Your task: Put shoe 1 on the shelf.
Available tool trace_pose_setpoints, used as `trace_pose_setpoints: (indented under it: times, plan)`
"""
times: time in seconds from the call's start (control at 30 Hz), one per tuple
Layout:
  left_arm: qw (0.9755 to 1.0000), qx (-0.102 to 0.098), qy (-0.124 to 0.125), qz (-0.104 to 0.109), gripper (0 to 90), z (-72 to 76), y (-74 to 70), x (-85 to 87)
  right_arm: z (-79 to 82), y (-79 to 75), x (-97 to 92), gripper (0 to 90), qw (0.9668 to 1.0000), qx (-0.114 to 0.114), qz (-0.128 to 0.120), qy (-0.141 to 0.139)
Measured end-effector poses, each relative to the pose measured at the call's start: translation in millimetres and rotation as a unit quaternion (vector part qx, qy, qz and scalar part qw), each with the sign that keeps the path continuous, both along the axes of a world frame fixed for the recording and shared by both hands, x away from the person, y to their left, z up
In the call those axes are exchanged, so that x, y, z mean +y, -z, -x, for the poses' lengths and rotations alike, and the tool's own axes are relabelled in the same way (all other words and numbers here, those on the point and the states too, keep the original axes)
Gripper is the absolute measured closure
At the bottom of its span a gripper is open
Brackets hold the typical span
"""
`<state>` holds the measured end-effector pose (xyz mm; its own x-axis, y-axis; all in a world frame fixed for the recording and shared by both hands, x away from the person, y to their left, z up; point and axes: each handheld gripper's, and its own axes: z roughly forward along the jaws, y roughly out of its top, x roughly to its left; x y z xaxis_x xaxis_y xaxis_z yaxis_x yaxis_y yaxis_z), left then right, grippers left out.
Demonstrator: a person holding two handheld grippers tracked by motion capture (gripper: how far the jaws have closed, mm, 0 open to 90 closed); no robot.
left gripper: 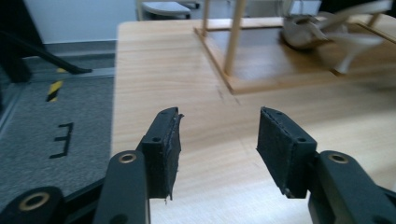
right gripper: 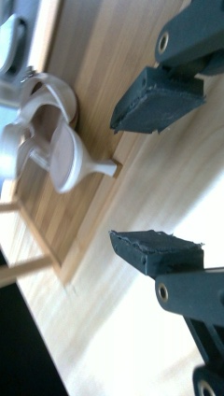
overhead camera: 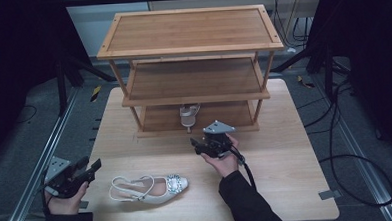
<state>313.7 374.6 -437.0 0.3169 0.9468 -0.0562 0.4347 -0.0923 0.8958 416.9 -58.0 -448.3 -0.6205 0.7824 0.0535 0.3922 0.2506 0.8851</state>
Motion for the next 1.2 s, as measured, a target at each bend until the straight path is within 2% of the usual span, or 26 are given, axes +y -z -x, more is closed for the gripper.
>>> trace_pose_setpoints:
  times: [0.03,0.07,0.1,0.13,0.2,0.27,0.3,0.33,0.47,0.53,0.57,0.67,0.7,0.83,0.93,1.0,1.03,1.2]
  plan:
    - [1.0,0.0,0.0,0.0,46.2,0.0,0.0,0.0,0.0,0.0,0.0,36.9,1.0,0.0,0.0,0.0]
    - [0.9999,0.003,0.009,-0.005,45.7,4.0,1.8,-0.6,12.0,-2.3,-5.4,34.8,0.9998,-0.009,0.004,-0.02]
    - [0.9998,0.005,0.016,-0.008,45.7,7.5,3.3,-0.3,12.0,-2.3,-5.4,34.8,0.9998,-0.009,0.004,-0.02]
    - [0.9997,0.006,0.022,-0.009,44.2,11.4,4.6,0.5,23.4,-1.7,-9.9,33.5,0.9992,-0.009,0.001,-0.039]
    - [0.9992,0.009,0.036,-0.01,42.7,23.3,7.5,4.7,33.1,0.8,-14.0,33.5,0.9984,-0.006,-0.002,-0.057]
    - [0.9991,0.011,0.04,-0.011,41.8,26.1,8.2,5.9,37.2,2.5,-16.1,33.4,0.9979,-0.003,-0.005,-0.064]
    - [0.9984,0.015,0.052,-0.017,41.0,33.4,10.7,8.7,43.3,6.0,-19.9,32.9,0.9972,0.002,-0.016,-0.073]
    - [0.9984,0.015,0.052,-0.017,40.8,33.4,10.7,8.7,46.9,8.7,-22.2,32.9,0.9966,0.007,-0.025,-0.079]
    - [0.9964,0.026,0.076,-0.026,39.8,42.3,17.7,8.5,52.5,15.3,-24.8,31.9,0.9953,0.018,-0.027,-0.092]
    - [0.9943,0.038,0.094,-0.036,38.8,46.7,23.9,5.8,57.2,22.7,-25.0,31.3,0.9941,0.024,-0.024,-0.103]
    - [0.9943,0.038,0.094,-0.036,38.9,46.7,23.9,5.8,57.2,22.7,-25.0,31.3,0.9941,0.024,-0.024,-0.103]
    - [0.9913,0.047,0.117,-0.037,38.7,47.8,28.3,1.5,62.3,27.5,-23.3,31.4,0.9928,0.028,-0.019,-0.115]
    - [0.9904,0.047,0.124,-0.038,39.9,48.8,29.5,-0.2,63.3,27.6,-23.2,31.4,0.9925,0.029,-0.021,-0.117]
    - [0.9891,0.052,0.133,-0.036,38.1,51.1,30.0,1.5,69.4,28.1,-23.2,31.3,0.9915,0.031,-0.028,-0.123]
    - [0.9886,0.051,0.137,-0.038,38.0,52.6,30.1,2.7,71.3,29.6,-23.0,31.0,0.9912,0.032,-0.023,-0.126]
    - [0.9867,0.047,0.151,-0.036,37.9,58.1,28.3,5.4,74.2,30.7,-22.7,30.9,0.9906,0.035,-0.02,-0.131]
    - [0.9867,0.047,0.151,-0.036,37.9,58.1,28.3,5.4,75.7,30.6,-22.3,30.8,0.9903,0.035,-0.021,-0.133]
    - [0.9814,0.053,0.179,-0.043,37.6,64.4,30.4,3.9,78.8,30.5,-17.5,30.0,0.9885,0.035,-0.025,-0.145]
